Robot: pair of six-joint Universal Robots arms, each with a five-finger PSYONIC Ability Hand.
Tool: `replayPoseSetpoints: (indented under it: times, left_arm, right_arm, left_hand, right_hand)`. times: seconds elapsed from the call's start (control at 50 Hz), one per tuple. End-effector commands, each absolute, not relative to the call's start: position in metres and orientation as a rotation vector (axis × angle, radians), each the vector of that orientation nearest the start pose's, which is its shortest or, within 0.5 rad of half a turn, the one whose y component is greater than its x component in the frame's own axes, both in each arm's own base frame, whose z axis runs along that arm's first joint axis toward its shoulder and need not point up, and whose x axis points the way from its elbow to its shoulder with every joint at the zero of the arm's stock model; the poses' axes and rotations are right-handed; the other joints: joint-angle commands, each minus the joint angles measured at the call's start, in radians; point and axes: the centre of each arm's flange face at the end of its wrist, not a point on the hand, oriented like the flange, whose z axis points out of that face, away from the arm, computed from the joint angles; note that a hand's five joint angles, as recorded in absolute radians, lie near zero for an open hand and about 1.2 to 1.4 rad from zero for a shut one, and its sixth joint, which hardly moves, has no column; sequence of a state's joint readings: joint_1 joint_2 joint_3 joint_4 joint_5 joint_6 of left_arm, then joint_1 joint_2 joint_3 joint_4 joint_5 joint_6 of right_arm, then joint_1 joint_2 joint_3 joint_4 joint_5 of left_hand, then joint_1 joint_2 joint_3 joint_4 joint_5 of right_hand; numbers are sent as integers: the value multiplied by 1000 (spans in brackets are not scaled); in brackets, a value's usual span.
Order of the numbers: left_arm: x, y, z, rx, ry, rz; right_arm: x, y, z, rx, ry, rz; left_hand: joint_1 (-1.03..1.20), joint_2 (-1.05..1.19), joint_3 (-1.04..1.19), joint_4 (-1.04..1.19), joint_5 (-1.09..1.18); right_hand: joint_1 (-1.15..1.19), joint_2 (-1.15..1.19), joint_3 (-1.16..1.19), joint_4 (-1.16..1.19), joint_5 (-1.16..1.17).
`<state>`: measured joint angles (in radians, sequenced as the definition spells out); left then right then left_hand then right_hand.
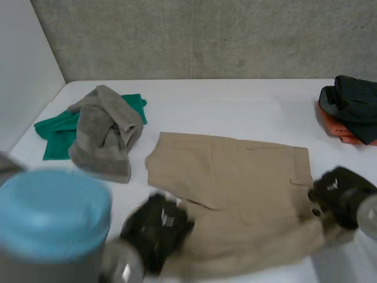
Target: Fold the laundry.
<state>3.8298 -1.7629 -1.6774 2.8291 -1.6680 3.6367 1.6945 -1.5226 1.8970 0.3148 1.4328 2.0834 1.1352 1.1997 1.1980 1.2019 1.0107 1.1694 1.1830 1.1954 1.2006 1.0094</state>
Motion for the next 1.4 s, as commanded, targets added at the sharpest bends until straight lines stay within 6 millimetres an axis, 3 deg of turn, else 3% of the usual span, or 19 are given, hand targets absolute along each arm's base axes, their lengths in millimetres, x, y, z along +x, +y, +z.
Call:
replayPoseSetpoints:
  times: [0.02, 0.06, 0.24, 0.38, 0.46, 0.48, 0.5, 0.52, 0.54, 0.64, 0.68, 0.8, 0.94, 1.06, 1.2, 1.26, 1.28, 1.3, 1.4]
  left_arm:
    - [-336, -182, 201, 1431, 2177, -1800]
    - [-345, -213, 199, 1329, 2128, -1860]
    - [-381, -297, 188, 1222, 1746, -1999]
    - [-408, -333, 165, 1142, 1488, -2124]
    - [-414, -341, 157, 1107, 1453, -2168]
    - [-414, -341, 155, 1106, 1453, -2171]
    - [-415, -341, 153, 1112, 1454, -2176]
    - [-415, -340, 151, 1126, 1457, -2178]
    - [-416, -339, 150, 1137, 1457, -2178]
    - [-421, -322, 149, 1194, 1469, -2177]
    - [-424, -309, 163, 1197, 1459, -2201]
    - [-407, -289, 180, 1211, 1519, -2185]
    - [-379, -255, 199, 1182, 1689, -2227]
    - [-362, -229, 196, 1175, 1833, -2230]
    - [-358, -222, 188, 1184, 1881, -2213]
    - [-358, -222, 188, 1184, 1884, -2212]
    - [-358, -222, 188, 1185, 1885, -2210]
    - [-358, -223, 188, 1184, 1885, -2209]
    - [-356, -222, 194, 1166, 1876, -2226]
  right_arm:
    - [182, -275, 179, -1610, 2516, -1715]
    - [182, -287, 180, -1595, 2521, -1781]
    - [208, -357, 163, -1549, 2362, -2142]
    - [222, -394, 146, -1504, 2252, -2314]
    - [230, -405, 137, -1487, 2182, -2403]
    - [231, -407, 137, -1478, 2168, -2431]
    - [232, -411, 136, -1454, 2154, -2481]
    - [233, -412, 137, -1445, 2150, -2495]
    - [233, -412, 137, -1432, 2149, -2503]
    - [230, -405, 154, -1244, 2171, -2507]
    - [226, -399, 165, -1175, 2176, -2489]
    - [216, -355, 200, -1053, 2257, -2227]
    - [191, -320, 178, -996, 2425, -1758]
    - [175, -315, 163, -954, 2472, -1693]
    - [168, -321, 148, -942, 2487, -1720]
    - [166, -327, 136, -941, 2503, -1713]
    - [166, -329, 134, -942, 2505, -1719]
    - [161, -332, 135, -926, 2523, -1741]
    - [137, -341, 143, -923, 2646, -1832]
  left_hand:
    - [261, 197, 198, 194, 211]
    - [261, 197, 198, 194, 211]
    - [261, 197, 198, 194, 211]
    - [261, 197, 198, 194, 211]
    - [261, 197, 198, 194, 211]
    - [192, 127, 129, 125, 142]
    - [-62, -126, -125, -129, -112]
    - [-701, -765, -764, -768, -751]
    - [-961, -1025, -1023, -1027, -1011]
    - [-961, -1025, -1023, -1027, -1011]
    - [-961, -1025, -1023, -1027, -1011]
    - [-961, -1025, -1023, -1027, -1011]
    - [-961, -1025, -1023, -1027, -1011]
    - [-961, -1025, -1023, -1027, -1011]
    - [-961, -1025, -1023, -1027, -1011]
    - [-961, -1025, -1023, -1027, -1011]
    - [-961, -1025, -1023, -1027, -1011]
    - [-961, -1025, -1023, -1027, -1011]
    - [-961, -1025, -1023, -1027, -1011]
  right_hand:
    - [227, 213, 201, 196, 212]
    - [227, 213, 201, 196, 212]
    - [227, 213, 201, 196, 212]
    - [227, 213, 201, 196, 212]
    - [227, 213, 201, 196, 212]
    - [56, 43, 30, 25, 42]
    - [-620, -633, -646, -651, -634]
    - [-847, -861, -873, -878, -862]
    - [-995, -1008, -1021, -1026, -1009]
    - [-995, -1008, -1021, -1026, -1009]
    - [-995, -1008, -1021, -1026, -1009]
    - [-995, -1008, -1021, -1026, -1009]
    - [-995, -1008, -1021, -1026, -1009]
    - [-935, -948, -961, -966, -949]
    - [-850, -863, -876, -881, -864]
    - [-311, -325, -337, -343, -326]
    - [83, 69, 57, 52, 68]
    - [225, 212, 199, 194, 211]
    - [227, 213, 201, 196, 212]
